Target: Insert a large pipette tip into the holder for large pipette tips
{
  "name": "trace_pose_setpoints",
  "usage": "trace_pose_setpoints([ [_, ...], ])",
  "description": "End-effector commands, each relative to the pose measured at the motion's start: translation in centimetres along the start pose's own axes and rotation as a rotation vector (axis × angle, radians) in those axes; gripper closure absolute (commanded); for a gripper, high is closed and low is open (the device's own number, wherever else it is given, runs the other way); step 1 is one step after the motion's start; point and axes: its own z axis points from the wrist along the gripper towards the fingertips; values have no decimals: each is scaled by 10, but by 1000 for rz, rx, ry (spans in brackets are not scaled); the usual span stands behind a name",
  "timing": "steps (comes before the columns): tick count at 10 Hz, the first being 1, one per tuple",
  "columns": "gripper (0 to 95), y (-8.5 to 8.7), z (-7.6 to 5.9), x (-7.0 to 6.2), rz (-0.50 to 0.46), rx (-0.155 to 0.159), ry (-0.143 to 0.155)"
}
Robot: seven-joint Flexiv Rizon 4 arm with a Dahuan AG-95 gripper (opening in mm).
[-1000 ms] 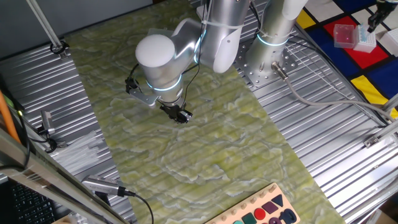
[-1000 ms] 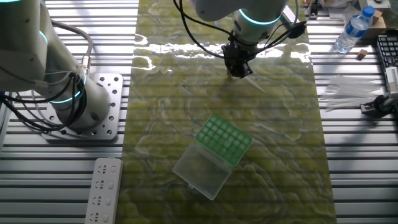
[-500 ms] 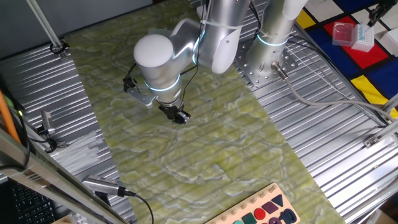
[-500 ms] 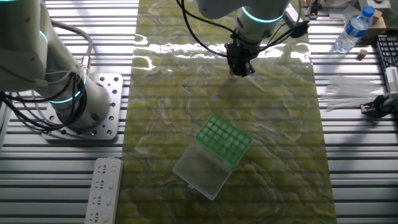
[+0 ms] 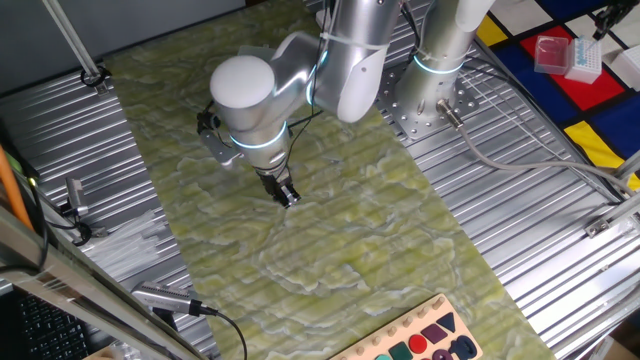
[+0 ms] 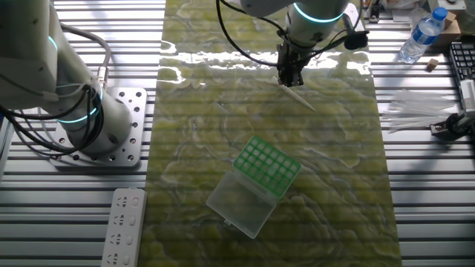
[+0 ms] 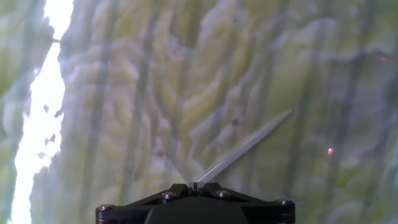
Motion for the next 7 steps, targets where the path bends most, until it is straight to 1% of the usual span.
trace_pose_setpoints([
  [1,760,3,-1,-2,110,-3,-13],
  [3,760,3,-1,-2,116,0,-10],
  [7,760,3,-1,-2,121,2,-13],
])
